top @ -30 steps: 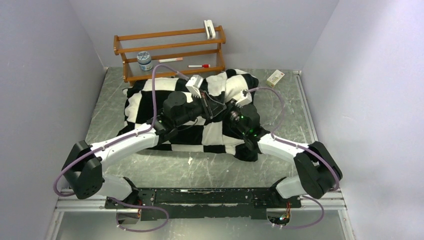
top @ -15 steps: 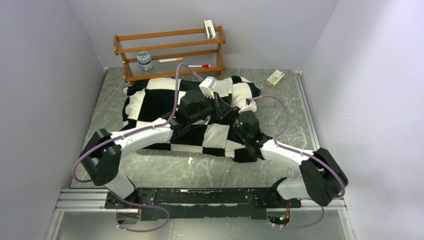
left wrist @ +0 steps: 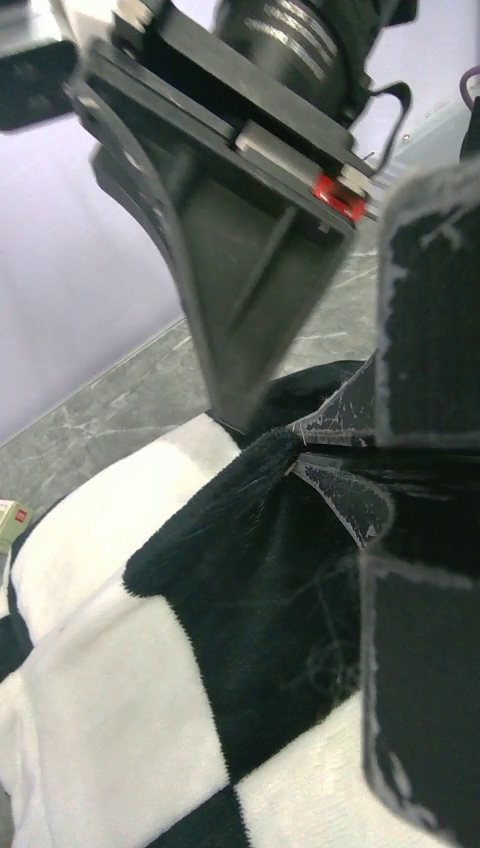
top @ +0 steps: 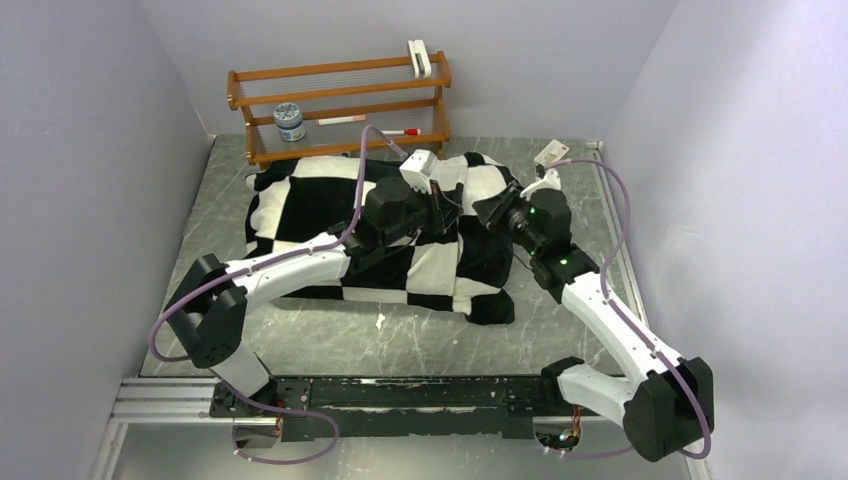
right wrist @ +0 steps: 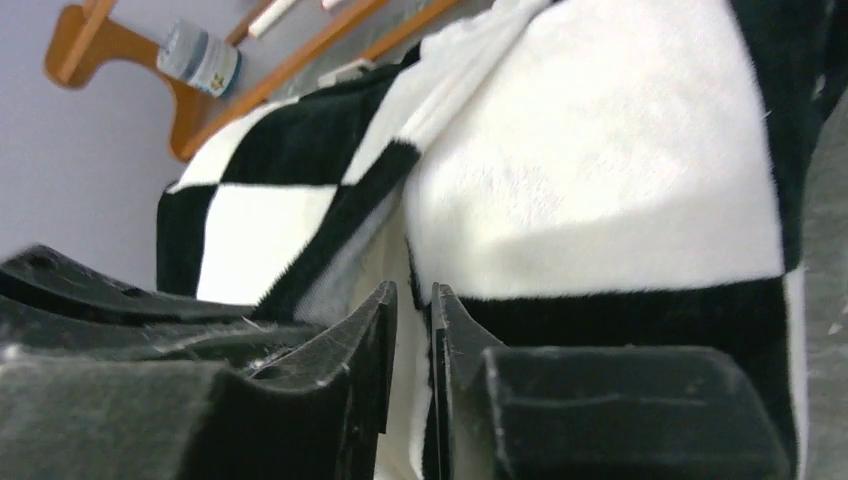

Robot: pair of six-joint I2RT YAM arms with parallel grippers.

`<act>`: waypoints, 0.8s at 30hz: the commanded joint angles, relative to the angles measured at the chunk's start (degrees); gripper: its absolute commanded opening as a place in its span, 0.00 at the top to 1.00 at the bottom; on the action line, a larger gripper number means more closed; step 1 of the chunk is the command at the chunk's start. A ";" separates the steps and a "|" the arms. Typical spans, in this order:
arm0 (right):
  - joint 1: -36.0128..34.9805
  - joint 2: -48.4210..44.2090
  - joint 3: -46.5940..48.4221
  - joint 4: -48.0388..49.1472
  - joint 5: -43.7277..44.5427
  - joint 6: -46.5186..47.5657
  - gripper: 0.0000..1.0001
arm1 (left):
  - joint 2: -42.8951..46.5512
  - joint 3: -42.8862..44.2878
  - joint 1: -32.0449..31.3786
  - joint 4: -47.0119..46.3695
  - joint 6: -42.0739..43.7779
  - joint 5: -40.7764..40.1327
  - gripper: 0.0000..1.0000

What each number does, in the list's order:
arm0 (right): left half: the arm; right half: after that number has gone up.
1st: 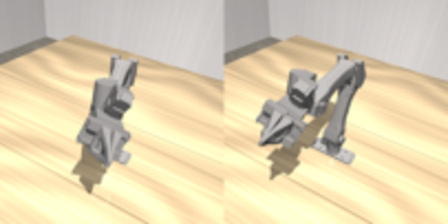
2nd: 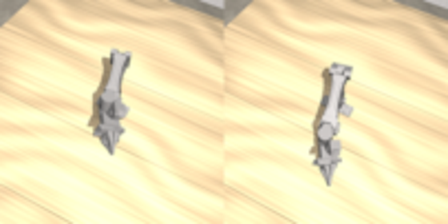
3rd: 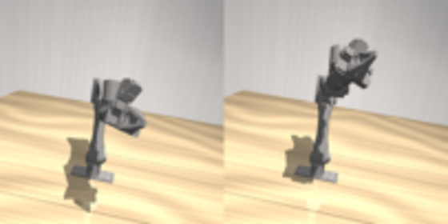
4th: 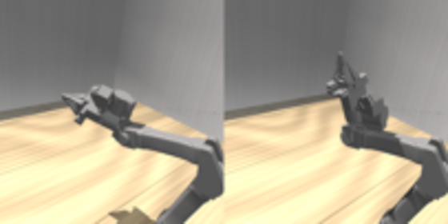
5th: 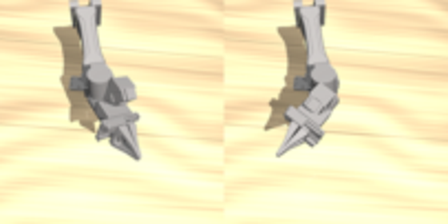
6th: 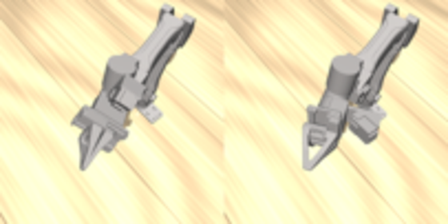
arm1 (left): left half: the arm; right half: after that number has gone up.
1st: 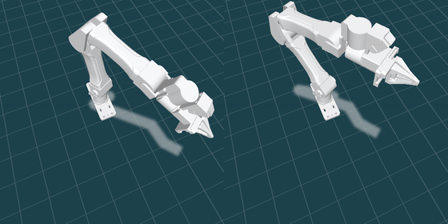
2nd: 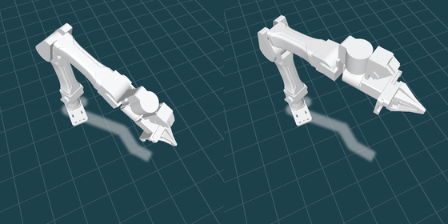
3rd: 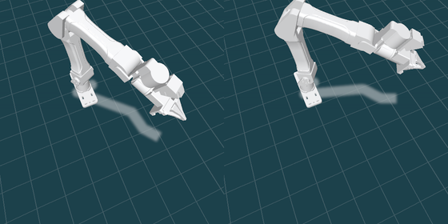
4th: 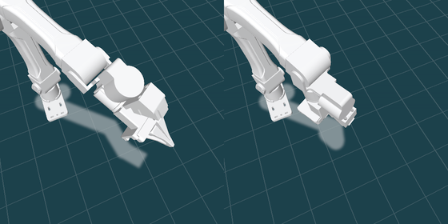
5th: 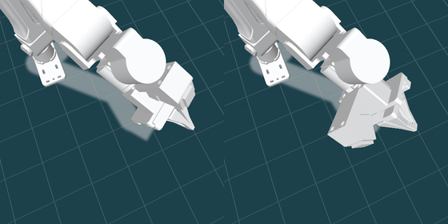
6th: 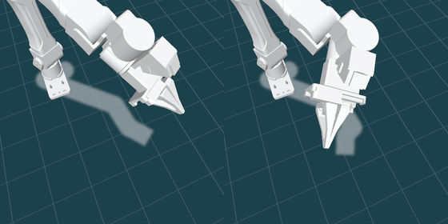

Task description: Put the pillow into the pillowcase

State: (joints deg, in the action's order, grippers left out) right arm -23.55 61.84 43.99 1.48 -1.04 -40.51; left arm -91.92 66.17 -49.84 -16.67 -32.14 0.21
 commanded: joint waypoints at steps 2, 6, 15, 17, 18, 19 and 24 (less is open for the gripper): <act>6.16 0.83 2.18 4.15 -8.88 1.06 0.87 | -0.20 2.11 -0.58 0.09 1.03 -0.08 0.95; 7.75 7.59 1.92 14.02 -12.69 -2.73 0.94 | -0.11 2.68 -0.53 -0.46 -0.18 -0.12 0.95; 5.55 27.42 -1.99 36.72 -16.28 -12.89 1.00 | -2.34 3.15 -1.30 -9.49 -5.74 2.76 0.95; 5.27 27.38 -1.96 35.61 -15.84 -12.12 1.00 | -4.23 3.66 -1.39 -9.68 -5.68 2.45 0.95; 5.29 27.26 -1.75 34.41 -15.76 -11.80 1.00 | -5.11 3.63 -1.39 -10.27 -6.03 2.64 0.95; 5.34 26.85 -1.83 33.31 -15.57 -11.76 1.00 | -6.10 3.68 -1.38 -11.06 -6.35 3.15 0.95; 6.73 21.44 -0.09 23.53 -11.07 -8.54 1.00 | -9.63 5.59 -1.47 -9.02 -7.26 6.76 0.79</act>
State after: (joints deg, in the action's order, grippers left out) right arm -17.08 87.53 42.48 31.33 -14.13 -51.00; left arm -99.81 68.69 -50.02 -22.48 -37.50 1.50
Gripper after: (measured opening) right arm 0.007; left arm 0.131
